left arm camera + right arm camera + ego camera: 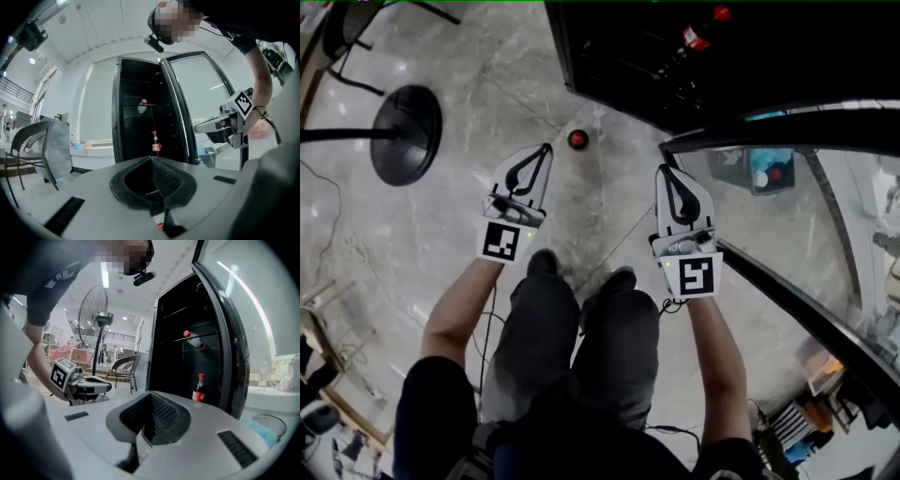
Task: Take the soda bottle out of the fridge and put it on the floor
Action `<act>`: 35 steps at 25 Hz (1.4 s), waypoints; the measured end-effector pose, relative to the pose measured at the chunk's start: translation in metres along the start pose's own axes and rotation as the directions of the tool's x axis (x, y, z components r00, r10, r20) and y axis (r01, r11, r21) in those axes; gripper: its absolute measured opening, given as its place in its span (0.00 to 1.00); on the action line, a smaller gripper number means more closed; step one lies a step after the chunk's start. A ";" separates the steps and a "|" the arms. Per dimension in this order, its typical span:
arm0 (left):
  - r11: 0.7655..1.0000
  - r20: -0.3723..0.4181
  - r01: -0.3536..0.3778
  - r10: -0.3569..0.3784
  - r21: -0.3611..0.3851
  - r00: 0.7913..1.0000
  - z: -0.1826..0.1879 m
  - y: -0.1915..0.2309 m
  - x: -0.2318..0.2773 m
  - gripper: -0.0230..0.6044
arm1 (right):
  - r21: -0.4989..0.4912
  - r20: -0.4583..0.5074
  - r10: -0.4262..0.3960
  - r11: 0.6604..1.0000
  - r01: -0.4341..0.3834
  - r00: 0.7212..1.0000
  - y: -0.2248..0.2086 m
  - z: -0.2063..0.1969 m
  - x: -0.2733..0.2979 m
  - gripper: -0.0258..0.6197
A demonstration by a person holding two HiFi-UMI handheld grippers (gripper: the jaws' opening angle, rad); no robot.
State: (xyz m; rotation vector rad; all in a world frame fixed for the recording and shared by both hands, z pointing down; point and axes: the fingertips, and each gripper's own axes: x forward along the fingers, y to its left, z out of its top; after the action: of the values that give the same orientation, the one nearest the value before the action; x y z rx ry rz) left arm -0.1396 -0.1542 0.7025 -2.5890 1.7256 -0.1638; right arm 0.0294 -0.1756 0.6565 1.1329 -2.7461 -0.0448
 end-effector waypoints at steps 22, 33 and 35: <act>1.000 0.016 -0.012 0.012 0.017 1.000 0.407 0.014 -0.039 0.07 | 0.096 -0.009 -0.122 0.988 0.123 0.992 -0.027 0.363 -0.099 0.07; 0.999 0.021 -0.032 0.033 -0.041 0.999 0.557 0.028 -0.057 0.07 | 0.081 0.021 -0.215 0.974 0.213 0.976 -0.053 0.522 -0.130 0.07; 0.998 0.032 -0.038 0.039 -0.043 0.999 0.579 0.030 -0.063 0.07 | 0.074 0.026 -0.237 0.969 0.234 0.971 -0.056 0.545 -0.137 0.07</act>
State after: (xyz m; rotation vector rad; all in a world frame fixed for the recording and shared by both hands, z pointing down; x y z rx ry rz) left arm -0.1320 -0.1288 0.1204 -2.5702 1.7861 -0.0848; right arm 0.0727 -0.1392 0.0947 1.4864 -2.6458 0.0025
